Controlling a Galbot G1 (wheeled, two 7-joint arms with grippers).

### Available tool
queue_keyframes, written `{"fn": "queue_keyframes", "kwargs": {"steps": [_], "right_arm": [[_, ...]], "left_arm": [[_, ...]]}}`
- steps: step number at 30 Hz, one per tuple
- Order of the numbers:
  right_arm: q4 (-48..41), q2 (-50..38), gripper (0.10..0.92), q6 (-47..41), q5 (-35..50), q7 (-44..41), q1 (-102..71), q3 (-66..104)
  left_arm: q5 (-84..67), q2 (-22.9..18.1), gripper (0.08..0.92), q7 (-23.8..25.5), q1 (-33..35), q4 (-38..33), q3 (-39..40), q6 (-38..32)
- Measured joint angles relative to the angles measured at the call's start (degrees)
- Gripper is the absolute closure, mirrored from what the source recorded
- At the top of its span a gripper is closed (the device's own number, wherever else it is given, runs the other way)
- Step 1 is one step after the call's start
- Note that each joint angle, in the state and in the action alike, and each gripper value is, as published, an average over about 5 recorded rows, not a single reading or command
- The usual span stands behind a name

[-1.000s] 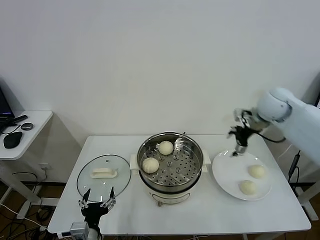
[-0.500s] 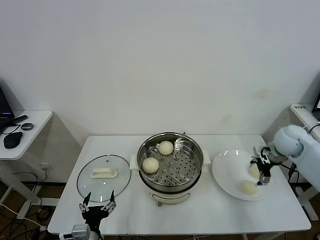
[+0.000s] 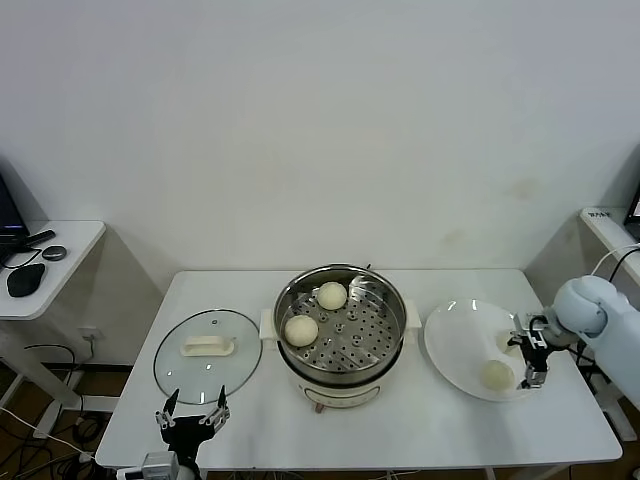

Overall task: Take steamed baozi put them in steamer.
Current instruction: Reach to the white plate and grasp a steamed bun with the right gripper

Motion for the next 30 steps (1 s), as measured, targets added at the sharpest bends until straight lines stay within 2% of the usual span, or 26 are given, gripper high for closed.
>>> {"fn": "queue_keyframes", "kwargs": {"steps": [21,24,30], "right_arm": [[-4.5,4.8,0.207,1.4,-2.3,1.2,0.0,0.0],[-4.9,5.0,0.250,1.4,-2.4,1.3,0.0,0.0],[-5.3,5.1,0.410,1.5,-2.3,0.8,0.1,0.3]], "left_arm": [[0.0,0.1,0.177,0.0,-0.7,1.2,0.0,0.0],[0.0,0.0,0.177,0.0,-0.7,1.2,0.0,0.0],[0.0,0.0,0.177,0.0,-0.7,1.2,0.0,0.0]]}}
